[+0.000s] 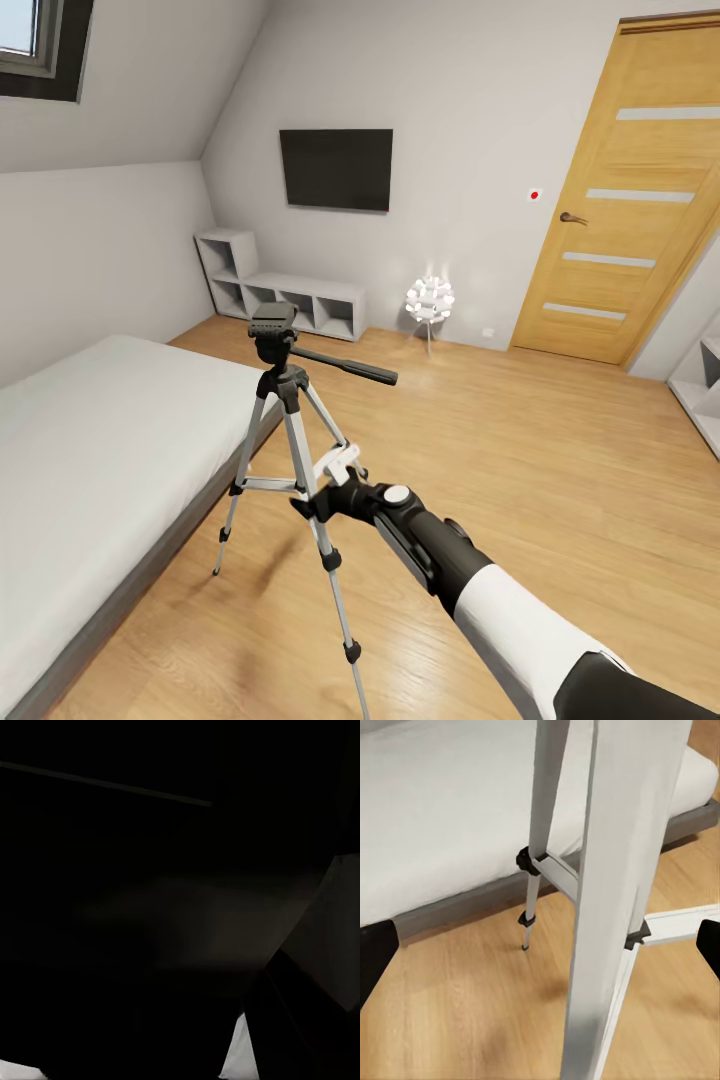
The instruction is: Attach the digital camera to the camera tripod in the bedroom.
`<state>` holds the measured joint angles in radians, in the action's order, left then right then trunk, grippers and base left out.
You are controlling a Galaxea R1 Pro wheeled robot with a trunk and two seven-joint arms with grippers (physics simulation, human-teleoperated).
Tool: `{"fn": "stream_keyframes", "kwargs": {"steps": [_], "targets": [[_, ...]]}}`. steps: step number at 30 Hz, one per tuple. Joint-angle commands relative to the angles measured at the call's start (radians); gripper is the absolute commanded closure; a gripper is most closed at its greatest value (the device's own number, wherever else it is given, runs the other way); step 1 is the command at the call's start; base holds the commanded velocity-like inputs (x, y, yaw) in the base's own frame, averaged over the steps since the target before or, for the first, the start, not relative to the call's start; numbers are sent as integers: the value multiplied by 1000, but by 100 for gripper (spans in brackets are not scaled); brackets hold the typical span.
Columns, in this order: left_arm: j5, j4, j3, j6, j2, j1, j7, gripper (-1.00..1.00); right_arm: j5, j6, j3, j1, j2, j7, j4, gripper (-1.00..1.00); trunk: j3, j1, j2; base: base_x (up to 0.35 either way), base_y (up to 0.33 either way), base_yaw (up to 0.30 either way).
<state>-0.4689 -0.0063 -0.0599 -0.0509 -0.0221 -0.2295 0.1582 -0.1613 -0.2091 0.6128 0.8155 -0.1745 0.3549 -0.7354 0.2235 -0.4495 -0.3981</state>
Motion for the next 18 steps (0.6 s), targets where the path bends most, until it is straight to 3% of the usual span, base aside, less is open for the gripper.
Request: {"fn": "stream_keyframes", "kwargs": {"steps": [1,11,18], "targets": [[3,0,-6,-3,0,-1,0,100,-11,-5,1,1,0,1,-3,-100,2,-1,-2,0,0,0],[2,1,-6,-3,1,-1,0,100,-15,-3,2,2,0,3,-12,-100,2,-1,-2,0,0,1],[2,1,-6,-3,1,-1,0,100,-14,-75,9,2,0,3,-18,-100,2,-1,-2,0,0,202]]}}
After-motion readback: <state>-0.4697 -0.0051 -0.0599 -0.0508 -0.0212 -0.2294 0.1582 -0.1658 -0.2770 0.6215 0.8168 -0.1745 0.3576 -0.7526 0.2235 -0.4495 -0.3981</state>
